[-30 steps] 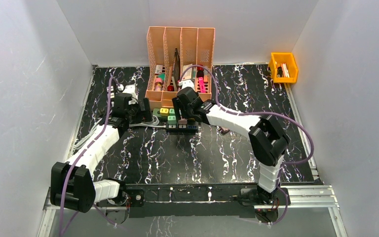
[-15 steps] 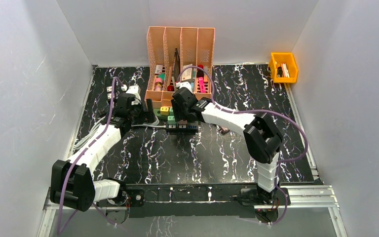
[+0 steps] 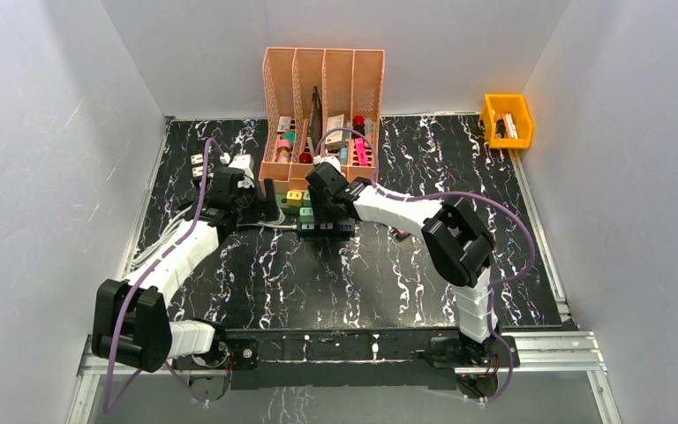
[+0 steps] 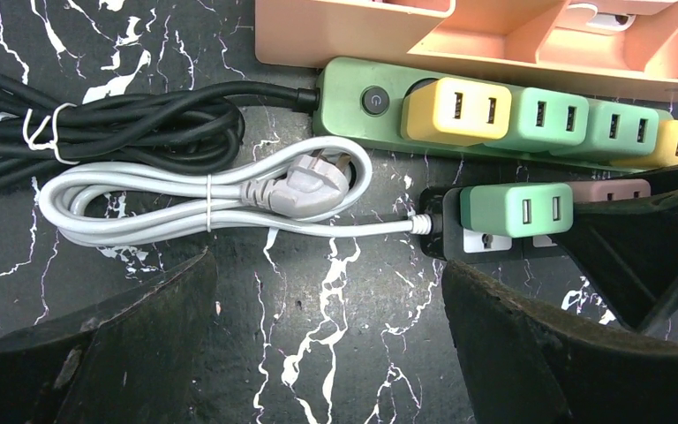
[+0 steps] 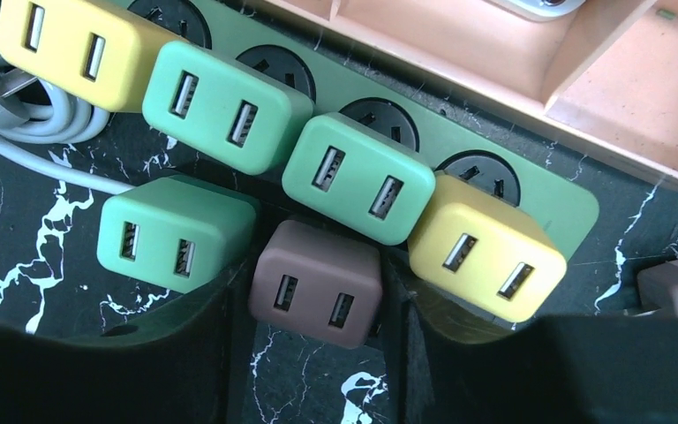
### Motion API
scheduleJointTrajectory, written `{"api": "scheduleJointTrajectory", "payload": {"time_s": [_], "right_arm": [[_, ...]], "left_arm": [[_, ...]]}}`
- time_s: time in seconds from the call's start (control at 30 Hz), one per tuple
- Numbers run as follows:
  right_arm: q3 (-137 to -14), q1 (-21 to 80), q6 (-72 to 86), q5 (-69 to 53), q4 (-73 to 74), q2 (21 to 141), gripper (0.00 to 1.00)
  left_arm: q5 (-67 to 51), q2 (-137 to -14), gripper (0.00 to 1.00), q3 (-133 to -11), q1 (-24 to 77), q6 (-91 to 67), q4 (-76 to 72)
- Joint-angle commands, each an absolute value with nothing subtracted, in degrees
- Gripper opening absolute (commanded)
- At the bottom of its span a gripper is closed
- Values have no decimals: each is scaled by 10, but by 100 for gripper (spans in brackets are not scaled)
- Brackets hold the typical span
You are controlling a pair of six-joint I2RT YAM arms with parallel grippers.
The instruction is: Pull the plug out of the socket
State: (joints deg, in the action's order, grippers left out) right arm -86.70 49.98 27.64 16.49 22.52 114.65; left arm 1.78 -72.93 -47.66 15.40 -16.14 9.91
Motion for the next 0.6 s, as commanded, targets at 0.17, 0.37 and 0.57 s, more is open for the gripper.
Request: {"api": "scheduleJointTrajectory", "payload": {"time_s": [0.17,0.37,0.57], "right_arm": [[-867,491,285,140,181,1128,0],[-798,472,278,29,85,1056,0],[-790,422,251,-228,47,1048,0]], "left_arm": [[-58,-731,98,-469,157,-236,77],[-217,-683,99,-340,159,-265,-127],[-356,-621,98,-381,169,-3,-16]]}}
